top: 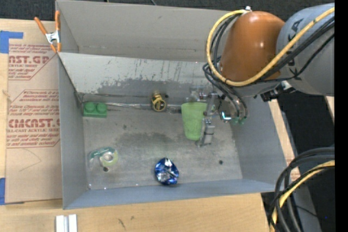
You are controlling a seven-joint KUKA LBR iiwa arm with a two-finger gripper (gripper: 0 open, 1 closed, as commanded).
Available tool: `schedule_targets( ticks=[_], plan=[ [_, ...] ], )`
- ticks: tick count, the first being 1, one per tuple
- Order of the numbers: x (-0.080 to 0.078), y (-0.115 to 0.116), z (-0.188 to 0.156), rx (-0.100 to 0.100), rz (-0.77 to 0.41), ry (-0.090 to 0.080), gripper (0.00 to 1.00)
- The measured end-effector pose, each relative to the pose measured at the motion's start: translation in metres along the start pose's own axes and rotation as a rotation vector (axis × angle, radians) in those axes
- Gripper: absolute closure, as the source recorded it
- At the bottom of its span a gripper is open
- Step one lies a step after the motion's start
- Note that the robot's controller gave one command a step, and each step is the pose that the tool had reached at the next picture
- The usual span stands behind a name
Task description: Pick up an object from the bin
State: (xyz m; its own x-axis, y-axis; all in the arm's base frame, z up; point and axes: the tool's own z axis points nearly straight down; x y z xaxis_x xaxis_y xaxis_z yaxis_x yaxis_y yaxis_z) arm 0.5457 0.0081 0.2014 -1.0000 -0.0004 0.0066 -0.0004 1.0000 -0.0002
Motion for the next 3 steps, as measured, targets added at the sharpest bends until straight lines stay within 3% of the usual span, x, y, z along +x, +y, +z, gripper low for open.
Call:
schedule_targets(
  ticks=[1, 2, 3],
  plan=[
    [-0.024, -0.031, 0.087, 0.0, 0.054, -0.001, 0.0],
    [-0.025, -0.03, 0.083, 0.0, 0.052, -0.008, 1.0],
    [-0.023, -0.021, -0.046, 0.0, 0.035, -0.018, 1.0]
  ],
)
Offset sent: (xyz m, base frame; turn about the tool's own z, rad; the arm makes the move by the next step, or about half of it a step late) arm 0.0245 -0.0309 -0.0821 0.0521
